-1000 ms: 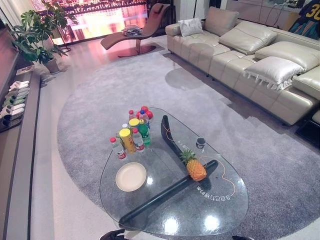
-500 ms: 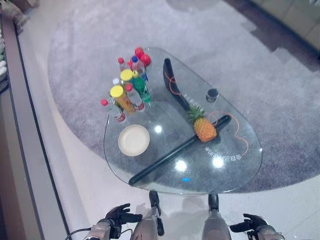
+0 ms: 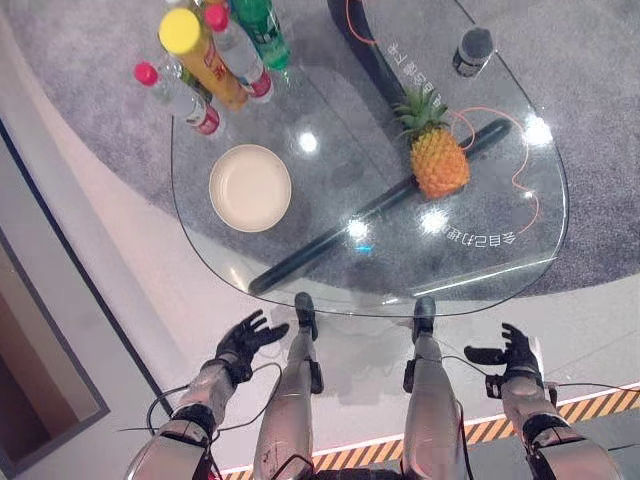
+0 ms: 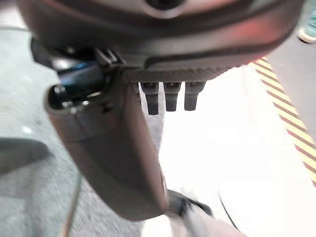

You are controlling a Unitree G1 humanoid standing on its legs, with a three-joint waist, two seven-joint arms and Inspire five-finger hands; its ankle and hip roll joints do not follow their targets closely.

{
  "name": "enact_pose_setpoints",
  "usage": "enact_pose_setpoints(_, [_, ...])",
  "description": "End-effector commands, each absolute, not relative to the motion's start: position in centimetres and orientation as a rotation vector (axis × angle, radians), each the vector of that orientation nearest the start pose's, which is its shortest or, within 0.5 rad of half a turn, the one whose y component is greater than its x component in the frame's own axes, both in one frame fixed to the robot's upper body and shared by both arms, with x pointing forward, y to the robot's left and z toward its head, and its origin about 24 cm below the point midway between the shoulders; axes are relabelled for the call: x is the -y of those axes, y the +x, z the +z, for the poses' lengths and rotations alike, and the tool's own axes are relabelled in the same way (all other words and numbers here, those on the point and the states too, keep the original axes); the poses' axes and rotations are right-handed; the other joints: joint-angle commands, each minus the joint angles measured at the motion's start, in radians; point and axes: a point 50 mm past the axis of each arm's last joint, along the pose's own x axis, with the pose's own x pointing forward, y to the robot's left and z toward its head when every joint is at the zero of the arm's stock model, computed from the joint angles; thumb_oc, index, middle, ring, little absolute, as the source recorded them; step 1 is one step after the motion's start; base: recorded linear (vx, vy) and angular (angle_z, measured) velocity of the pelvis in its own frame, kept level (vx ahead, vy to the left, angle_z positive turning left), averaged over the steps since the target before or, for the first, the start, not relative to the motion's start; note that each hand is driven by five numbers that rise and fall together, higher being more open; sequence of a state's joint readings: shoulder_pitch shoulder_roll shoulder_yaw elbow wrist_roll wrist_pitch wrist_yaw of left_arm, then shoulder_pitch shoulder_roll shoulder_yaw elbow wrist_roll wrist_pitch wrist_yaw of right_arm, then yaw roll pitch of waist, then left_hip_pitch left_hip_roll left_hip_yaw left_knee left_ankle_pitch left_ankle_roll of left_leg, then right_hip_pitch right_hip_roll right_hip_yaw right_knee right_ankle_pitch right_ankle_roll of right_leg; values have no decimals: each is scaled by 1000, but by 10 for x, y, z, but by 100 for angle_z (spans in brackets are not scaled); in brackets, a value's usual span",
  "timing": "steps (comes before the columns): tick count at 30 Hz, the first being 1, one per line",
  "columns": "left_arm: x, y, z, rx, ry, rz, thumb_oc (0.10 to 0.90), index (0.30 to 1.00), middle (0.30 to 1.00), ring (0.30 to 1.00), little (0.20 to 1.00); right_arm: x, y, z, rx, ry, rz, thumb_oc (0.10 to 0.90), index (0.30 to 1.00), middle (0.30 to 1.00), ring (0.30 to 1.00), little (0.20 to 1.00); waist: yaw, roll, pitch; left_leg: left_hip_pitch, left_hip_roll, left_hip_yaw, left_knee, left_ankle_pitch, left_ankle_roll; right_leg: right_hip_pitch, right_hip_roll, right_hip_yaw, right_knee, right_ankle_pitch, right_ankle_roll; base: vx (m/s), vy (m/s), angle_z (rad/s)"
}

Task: Pick up the fruit to the plate

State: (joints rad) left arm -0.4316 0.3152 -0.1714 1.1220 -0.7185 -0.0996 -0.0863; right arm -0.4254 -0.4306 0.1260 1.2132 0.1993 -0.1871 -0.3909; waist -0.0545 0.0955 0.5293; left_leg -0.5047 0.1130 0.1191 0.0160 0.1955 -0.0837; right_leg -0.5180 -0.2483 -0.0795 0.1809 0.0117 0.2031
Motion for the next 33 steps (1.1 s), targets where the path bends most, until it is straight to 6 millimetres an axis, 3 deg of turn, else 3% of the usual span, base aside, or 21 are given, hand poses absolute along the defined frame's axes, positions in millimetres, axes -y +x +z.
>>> enact_pose_setpoints(1, [-274, 259, -63, -555, -253, 381, 800, 900, 900, 900, 900, 303, 256, -42, -461, -408, -616, 800, 900, 900, 900, 900, 6, -53, -9, -162, 62, -103, 234, -119, -69, -160, -42, 22, 77, 78, -8, 0, 0, 0])
enact_pose_setpoints(11, [-279, 269, -51, -491, -228, 426, 800, 900, 900, 900, 900, 296, 269, -32, -403, -361, -601, 800, 900, 900, 900, 900, 16, -66, -9, -275, 47, -137, 329, -155, -56, -270, -22, 31, 151, 61, -20, 3, -6, 0])
enact_pose_setpoints(21, [-284, 272, -47, -493, -189, 414, 800, 900, 900, 900, 900, 295, 278, -25, -373, -313, -558, 800, 900, 900, 900, 900, 24, -72, -9, -309, 43, -144, 341, -155, -51, -306, -17, 26, 163, 63, -23, 1, -1, 0])
enact_pose_setpoints(29, [-291, 269, -46, -503, -167, 397, 800, 900, 900, 900, 900, 332, 263, -16, -366, -281, -796, 800, 900, 900, 900, 900, 31, -76, -9, -301, 48, -140, 339, -160, -50, -293, -23, 10, 155, 66, -20, 5, -14, 0])
enact_pose_setpoints(33, [-296, 269, -43, -510, -139, 386, 800, 900, 900, 900, 900, 352, 267, 13, -224, -328, -900, 800, 900, 900, 900, 900, 33, -83, -9, -304, 51, -142, 345, -163, -48, -288, -26, 0, 152, 72, -15, 7, -56, 1])
